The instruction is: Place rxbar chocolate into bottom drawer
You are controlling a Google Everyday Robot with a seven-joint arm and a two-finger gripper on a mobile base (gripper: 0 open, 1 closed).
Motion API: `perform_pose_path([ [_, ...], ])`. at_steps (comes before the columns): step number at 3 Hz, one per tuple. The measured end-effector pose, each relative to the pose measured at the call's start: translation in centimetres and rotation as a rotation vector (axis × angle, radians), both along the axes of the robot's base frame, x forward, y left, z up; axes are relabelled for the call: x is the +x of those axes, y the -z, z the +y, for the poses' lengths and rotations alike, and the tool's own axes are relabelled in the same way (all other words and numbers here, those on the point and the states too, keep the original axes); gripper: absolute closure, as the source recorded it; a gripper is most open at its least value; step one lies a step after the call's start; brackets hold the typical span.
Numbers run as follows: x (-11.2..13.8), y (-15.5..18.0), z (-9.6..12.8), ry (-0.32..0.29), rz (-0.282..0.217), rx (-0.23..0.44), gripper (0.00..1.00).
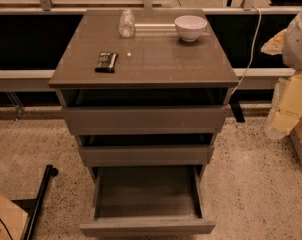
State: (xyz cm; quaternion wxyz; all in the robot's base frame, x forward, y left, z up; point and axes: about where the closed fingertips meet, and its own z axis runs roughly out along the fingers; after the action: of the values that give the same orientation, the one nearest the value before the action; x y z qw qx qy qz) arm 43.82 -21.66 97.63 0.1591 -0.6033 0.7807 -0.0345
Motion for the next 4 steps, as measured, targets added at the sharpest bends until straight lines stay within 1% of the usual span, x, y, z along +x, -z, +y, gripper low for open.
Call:
perform_pose_path([
  [1, 0.0, 0.0, 0.0, 0.000, 0.000, 0.000, 0.00],
  [2, 1.9, 0.6, 1.0, -0.038, 0.002, 0.026, 0.00],
  [3, 5.7, 1.8, 2.9, -0.109, 0.003, 0.107, 0.00],
  [4, 11.2, 3.3, 6.5, -0.200, 0.000, 0.206, 0.00],
])
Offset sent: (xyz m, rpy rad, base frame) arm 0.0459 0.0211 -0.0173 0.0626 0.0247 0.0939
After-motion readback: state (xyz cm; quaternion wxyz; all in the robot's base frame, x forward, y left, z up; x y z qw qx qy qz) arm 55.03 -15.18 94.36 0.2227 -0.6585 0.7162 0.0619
